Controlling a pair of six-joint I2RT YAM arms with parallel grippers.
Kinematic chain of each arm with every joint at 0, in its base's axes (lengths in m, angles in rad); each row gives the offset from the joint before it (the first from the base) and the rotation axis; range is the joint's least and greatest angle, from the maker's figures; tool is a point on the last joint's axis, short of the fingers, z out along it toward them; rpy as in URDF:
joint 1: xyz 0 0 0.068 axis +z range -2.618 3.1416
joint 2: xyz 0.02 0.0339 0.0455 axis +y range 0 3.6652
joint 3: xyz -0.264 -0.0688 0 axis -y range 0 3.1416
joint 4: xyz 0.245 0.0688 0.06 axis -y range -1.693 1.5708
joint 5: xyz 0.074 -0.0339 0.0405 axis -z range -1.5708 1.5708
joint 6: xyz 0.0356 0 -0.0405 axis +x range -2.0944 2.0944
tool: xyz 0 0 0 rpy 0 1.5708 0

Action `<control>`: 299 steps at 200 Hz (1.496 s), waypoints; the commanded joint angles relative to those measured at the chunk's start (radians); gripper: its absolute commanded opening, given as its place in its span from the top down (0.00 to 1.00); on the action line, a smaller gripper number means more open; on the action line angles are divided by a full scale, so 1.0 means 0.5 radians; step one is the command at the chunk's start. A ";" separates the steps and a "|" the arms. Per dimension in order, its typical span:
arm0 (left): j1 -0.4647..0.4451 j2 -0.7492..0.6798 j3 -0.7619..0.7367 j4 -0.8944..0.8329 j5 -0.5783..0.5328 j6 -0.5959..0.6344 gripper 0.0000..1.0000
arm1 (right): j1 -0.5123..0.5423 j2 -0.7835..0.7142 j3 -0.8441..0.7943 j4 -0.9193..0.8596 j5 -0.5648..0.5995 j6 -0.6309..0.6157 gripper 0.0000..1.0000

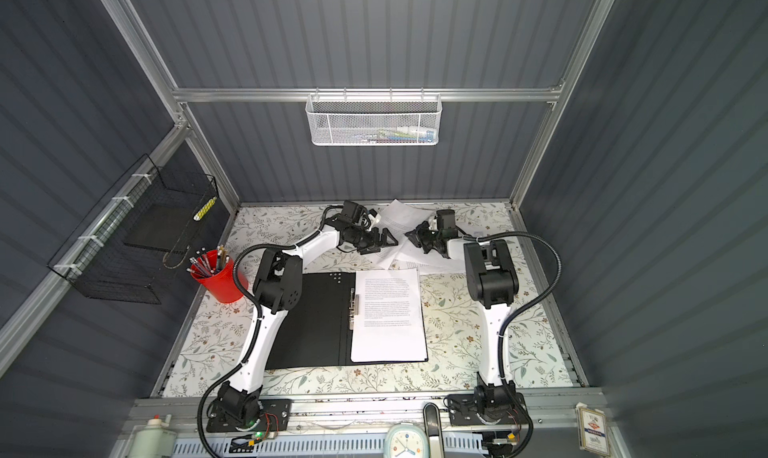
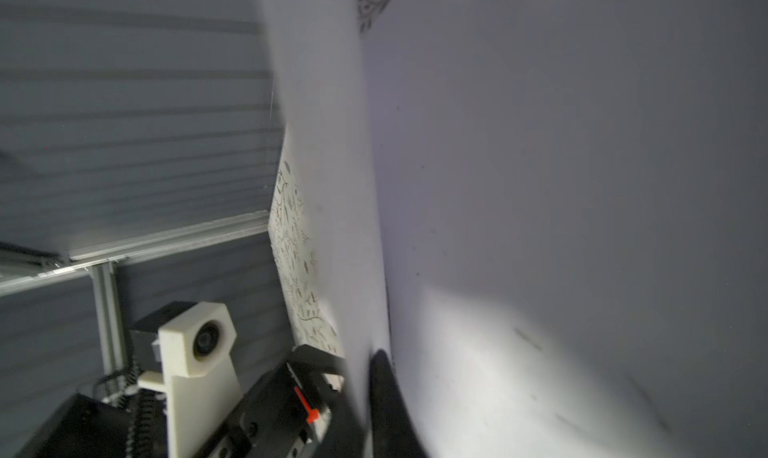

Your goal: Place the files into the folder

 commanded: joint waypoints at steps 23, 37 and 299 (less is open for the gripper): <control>0.097 -0.033 0.269 -0.170 0.107 -0.051 0.00 | 0.015 -0.059 0.073 -0.124 -0.014 -0.198 1.00; 0.132 -0.124 0.282 -0.139 0.130 -0.078 0.00 | 0.014 -0.129 0.096 -0.174 -0.036 -0.275 1.00; 0.147 -2.751 -2.223 0.209 -0.941 0.422 0.00 | 0.442 -1.548 -0.109 -2.131 -0.269 -1.504 1.00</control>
